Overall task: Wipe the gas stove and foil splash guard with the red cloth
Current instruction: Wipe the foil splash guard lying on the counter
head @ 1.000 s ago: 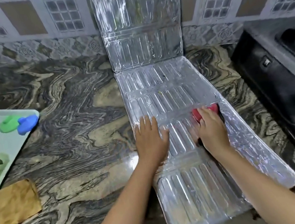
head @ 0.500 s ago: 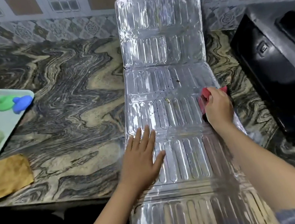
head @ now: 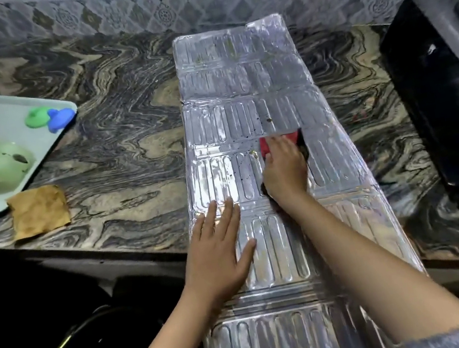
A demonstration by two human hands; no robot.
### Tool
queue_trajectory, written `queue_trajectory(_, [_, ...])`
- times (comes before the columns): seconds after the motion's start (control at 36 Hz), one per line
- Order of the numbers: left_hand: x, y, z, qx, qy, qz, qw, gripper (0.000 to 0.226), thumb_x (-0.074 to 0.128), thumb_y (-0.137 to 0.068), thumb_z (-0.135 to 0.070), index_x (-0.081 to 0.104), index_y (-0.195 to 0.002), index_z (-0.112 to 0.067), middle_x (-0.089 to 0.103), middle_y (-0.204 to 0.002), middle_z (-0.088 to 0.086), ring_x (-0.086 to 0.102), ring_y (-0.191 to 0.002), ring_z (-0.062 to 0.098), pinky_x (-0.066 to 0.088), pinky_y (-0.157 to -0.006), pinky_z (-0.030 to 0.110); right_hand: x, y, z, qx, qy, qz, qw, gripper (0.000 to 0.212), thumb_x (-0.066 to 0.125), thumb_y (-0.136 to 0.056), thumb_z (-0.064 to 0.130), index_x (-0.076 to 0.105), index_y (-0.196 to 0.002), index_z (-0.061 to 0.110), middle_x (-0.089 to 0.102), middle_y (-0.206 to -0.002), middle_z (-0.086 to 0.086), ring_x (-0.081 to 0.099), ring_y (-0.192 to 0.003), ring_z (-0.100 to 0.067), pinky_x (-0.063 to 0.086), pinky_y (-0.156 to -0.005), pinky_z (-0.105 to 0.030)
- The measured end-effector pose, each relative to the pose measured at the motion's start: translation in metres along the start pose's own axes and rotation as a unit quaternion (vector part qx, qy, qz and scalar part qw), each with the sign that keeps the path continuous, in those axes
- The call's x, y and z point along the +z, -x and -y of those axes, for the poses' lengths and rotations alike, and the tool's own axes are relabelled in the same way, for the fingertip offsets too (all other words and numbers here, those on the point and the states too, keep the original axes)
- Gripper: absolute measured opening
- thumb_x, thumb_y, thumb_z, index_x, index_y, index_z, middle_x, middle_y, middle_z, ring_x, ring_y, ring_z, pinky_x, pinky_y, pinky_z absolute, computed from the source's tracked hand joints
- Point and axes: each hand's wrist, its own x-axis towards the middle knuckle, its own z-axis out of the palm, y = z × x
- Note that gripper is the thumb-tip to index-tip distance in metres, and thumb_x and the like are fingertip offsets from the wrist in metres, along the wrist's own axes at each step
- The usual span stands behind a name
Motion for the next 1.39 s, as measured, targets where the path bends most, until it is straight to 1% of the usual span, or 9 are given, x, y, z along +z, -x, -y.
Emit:
queue_trajectory(0.22, [0.01, 0.025, 0.01, 0.02, 0.025, -0.065, 0.997, 0.063, 0.03, -0.091, -0.054, 0.04, -0.14, -0.016, 0.039, -0.148, 0.0, 0.03, -0.139, 0.021, 0.028, -0.109, 0.043, 0.008, 0.023, 0.026, -0.078, -0.019, 0.056, 0.995, 0.047, 0.043, -0.089, 0.006, 0.042, -0.135, 0.012, 0.037, -0.147, -0.003, 0.027, -0.138, -0.02, 0.018, -0.112, -0.034])
queue_trajectory(0.44, [0.013, 0.038, 0.028, 0.081, 0.058, -0.131, 0.986, 0.056, 0.036, -0.093, -0.047, 0.042, -0.137, -0.012, 0.045, -0.143, 0.007, 0.036, -0.135, 0.017, 0.027, -0.11, 0.036, 0.011, 0.039, 0.042, -0.138, -0.056, 0.091, 0.985, 0.04, 0.043, -0.09, 0.01, 0.049, -0.129, 0.013, 0.047, -0.139, -0.002, 0.034, -0.133, -0.021, 0.024, -0.11, -0.037])
queue_trajectory(0.56, [-0.011, 0.024, 0.032, -0.053, 0.156, -0.215, 0.962, 0.046, 0.037, -0.094, -0.037, 0.044, -0.133, -0.012, 0.049, -0.138, 0.009, 0.043, -0.127, 0.017, 0.032, -0.104, 0.032, 0.007, 0.037, 0.037, -0.136, -0.052, 0.11, 0.983, 0.041, 0.043, -0.093, 0.016, 0.046, -0.134, 0.016, 0.043, -0.144, 0.0, 0.032, -0.135, -0.018, 0.022, -0.111, -0.034])
queue_trajectory(0.64, [-0.022, 0.003, 0.042, -0.179, 0.144, -0.15, 0.962, 0.054, 0.025, -0.095, -0.035, 0.034, -0.142, -0.011, 0.035, -0.15, 0.007, 0.026, -0.141, 0.017, 0.015, -0.117, 0.036, 0.003, 0.039, 0.031, -0.136, -0.041, 0.098, 0.985, 0.041, 0.044, -0.093, 0.02, 0.046, -0.134, 0.018, 0.044, -0.143, 0.001, 0.034, -0.134, -0.017, 0.024, -0.11, -0.035])
queue_trajectory(0.78, [-0.012, -0.005, 0.044, -0.168, 0.044, -0.036, 0.984, 0.064, 0.01, -0.093, -0.041, 0.009, -0.148, -0.01, 0.006, -0.158, 0.005, 0.0, -0.146, 0.015, -0.001, -0.12, 0.036, 0.001, 0.048, 0.021, -0.117, -0.04, 0.07, 0.99, 0.042, 0.043, -0.092, 0.02, 0.047, -0.134, 0.018, 0.046, -0.141, -0.001, 0.035, -0.132, -0.018, 0.025, -0.109, -0.036])
queue_trajectory(0.97, [-0.008, -0.003, 0.036, -0.135, 0.042, -0.025, 0.99, 0.071, -0.005, -0.085, -0.044, 0.003, -0.149, -0.014, 0.001, -0.158, 0.0, -0.005, -0.145, 0.011, -0.009, -0.115, 0.028, 0.011, 0.062, 0.032, -0.095, -0.056, 0.05, 0.993, 0.042, 0.038, -0.092, 0.018, 0.047, -0.133, 0.012, 0.045, -0.141, -0.006, 0.035, -0.132, -0.024, 0.024, -0.112, -0.043])
queue_trajectory(1.17, [-0.022, 0.0, 0.056, -0.082, 0.099, -0.004, 0.992, 0.06, 0.013, -0.091, -0.035, 0.011, -0.149, -0.018, 0.005, -0.157, -0.006, -0.006, -0.138, -0.003, -0.008, -0.112, 0.02, 0.029, 0.066, 0.061, -0.123, -0.064, 0.073, 0.988, 0.039, 0.04, -0.093, 0.015, 0.048, -0.131, 0.013, 0.046, -0.14, -0.005, 0.035, -0.132, -0.024, 0.024, -0.112, -0.042])
queue_trajectory(1.25, [-0.021, -0.001, 0.07, -0.069, 0.125, -0.005, 0.99, 0.06, 0.02, -0.091, -0.038, 0.018, -0.147, -0.02, 0.014, -0.157, -0.004, 0.004, -0.144, 0.005, 0.0, -0.117, 0.025, 0.032, 0.065, 0.065, -0.134, -0.059, 0.073, 0.987, 0.04, 0.039, -0.093, 0.015, 0.047, -0.132, 0.013, 0.047, -0.139, -0.005, 0.036, -0.132, -0.024, 0.025, -0.111, -0.042])
queue_trajectory(1.39, [-0.02, 0.002, 0.067, -0.072, 0.12, -0.021, 0.99, 0.064, 0.012, -0.088, -0.044, 0.019, -0.147, -0.022, 0.014, -0.156, -0.007, -0.001, -0.137, -0.003, -0.006, -0.114, 0.023, 0.034, 0.065, 0.068, -0.144, -0.056, 0.064, 0.986, 0.039, 0.04, -0.092, 0.014, 0.049, -0.131, 0.013, 0.048, -0.138, -0.005, 0.037, -0.13, -0.024, 0.025, -0.109, -0.04])
